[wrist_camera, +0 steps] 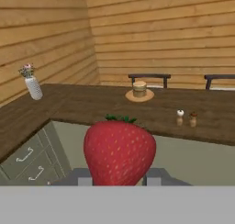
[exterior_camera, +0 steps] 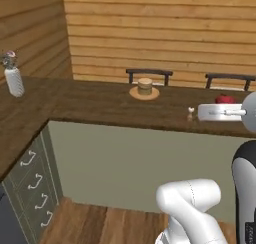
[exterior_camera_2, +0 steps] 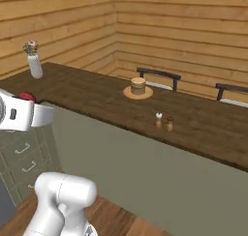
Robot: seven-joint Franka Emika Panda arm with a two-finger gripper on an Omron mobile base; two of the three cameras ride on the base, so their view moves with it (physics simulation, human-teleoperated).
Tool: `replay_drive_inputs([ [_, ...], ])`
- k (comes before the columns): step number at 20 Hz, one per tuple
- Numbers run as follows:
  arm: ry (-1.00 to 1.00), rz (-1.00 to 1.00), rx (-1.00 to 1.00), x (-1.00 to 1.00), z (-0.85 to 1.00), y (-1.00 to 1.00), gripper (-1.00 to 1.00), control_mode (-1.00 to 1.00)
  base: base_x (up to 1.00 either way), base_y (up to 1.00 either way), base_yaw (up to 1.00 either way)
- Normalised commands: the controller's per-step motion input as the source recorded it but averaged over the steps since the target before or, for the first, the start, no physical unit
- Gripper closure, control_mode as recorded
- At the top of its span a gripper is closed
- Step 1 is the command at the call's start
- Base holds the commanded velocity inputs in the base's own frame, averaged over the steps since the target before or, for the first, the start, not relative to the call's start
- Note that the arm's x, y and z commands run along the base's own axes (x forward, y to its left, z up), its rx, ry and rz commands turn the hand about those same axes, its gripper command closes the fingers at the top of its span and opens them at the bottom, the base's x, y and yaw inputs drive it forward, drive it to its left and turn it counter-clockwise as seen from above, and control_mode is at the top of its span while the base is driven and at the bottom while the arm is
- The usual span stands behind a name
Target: Take the strawberry from the fridge and place it on top of the pancake, located on the dining counter.
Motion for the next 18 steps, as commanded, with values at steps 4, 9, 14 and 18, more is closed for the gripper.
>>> replay_drive_inputs([
  [4,0.0,0.0,0.0,0.0,0.0,0.0,1.0,1.0,1.0,0.99,-0.38],
  [9,0.0,0.0,0.0,0.0,0.0,0.0,1.0,1.0,0.87,0.66,-0.31],
  [14,0.0,0.0,0.0,0.0,0.0,0.0,1.0,1.0,0.62,0.27,-0.27],
  [18,0.0,0.0,0.0,0.0,0.0,0.0,1.0,1.0,0.64,-0.03,-0.11],
])
